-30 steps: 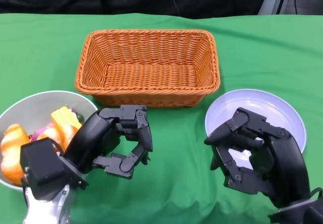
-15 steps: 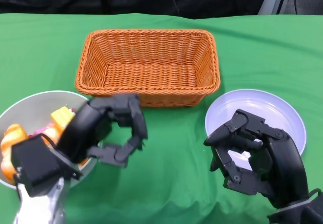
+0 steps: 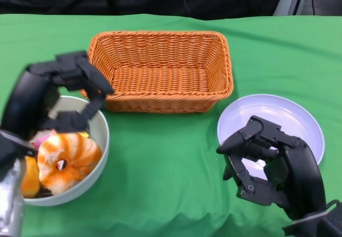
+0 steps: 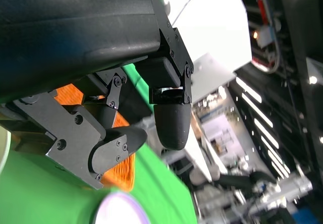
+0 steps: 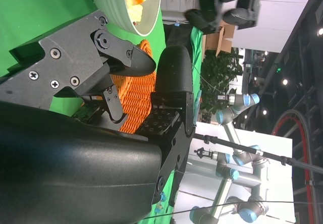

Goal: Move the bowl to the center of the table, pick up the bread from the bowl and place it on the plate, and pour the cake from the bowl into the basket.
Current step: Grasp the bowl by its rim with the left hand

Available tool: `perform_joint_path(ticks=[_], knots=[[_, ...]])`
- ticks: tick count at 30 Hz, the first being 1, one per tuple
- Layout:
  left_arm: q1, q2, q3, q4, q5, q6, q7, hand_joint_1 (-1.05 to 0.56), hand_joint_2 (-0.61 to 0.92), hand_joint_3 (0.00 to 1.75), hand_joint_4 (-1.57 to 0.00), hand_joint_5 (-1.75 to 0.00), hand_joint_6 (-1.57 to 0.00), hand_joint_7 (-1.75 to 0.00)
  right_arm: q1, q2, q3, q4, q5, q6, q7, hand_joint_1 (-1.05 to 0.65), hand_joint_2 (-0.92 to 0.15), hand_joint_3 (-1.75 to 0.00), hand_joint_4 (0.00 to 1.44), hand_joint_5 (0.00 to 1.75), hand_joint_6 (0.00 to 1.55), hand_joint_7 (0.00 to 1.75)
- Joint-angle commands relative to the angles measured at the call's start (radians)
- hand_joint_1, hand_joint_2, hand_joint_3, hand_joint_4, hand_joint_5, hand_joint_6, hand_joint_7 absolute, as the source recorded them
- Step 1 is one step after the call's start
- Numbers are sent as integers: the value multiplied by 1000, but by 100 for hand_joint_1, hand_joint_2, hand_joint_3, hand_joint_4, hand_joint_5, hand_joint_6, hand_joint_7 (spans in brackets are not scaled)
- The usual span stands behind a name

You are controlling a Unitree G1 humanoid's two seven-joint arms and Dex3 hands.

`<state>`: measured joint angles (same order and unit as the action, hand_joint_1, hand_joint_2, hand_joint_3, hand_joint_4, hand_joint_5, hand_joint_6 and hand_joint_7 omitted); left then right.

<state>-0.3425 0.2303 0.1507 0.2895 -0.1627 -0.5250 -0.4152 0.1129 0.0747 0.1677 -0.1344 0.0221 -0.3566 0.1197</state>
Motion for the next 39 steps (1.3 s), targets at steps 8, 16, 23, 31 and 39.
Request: perform_joint_path(ticks=[8,16,23,31,39], knots=[[-80,147,107,189,170,79,281,-45,92,17,-67,-39,-78,-2,-7,-4,-5,21,2,-28,-13,-12,-61,-91,84,152,76,113],[-117,235,86,264,298,267,413,-49,92,30,-56,-25,-63,0,-5,-4,-2,22,-4,-27,-17,-11,-61,-91,84,152,76,113],[-140,301,19,259,352,570,340,-51,92,40,-31,-8,-37,0,-8,3,0,35,-10,-34,-28,-12,-59,-93,85,152,77,114],[-211,370,-56,403,380,706,246,-51,92,55,-31,-7,-39,-4,-9,5,4,36,-4,-44,-22,-12,-57,-98,85,153,77,114],[-270,391,-100,498,356,823,102,-49,92,59,-22,-1,-32,-1,-9,7,2,40,-3,-45,-22,-11,-57,-98,84,153,77,113]])
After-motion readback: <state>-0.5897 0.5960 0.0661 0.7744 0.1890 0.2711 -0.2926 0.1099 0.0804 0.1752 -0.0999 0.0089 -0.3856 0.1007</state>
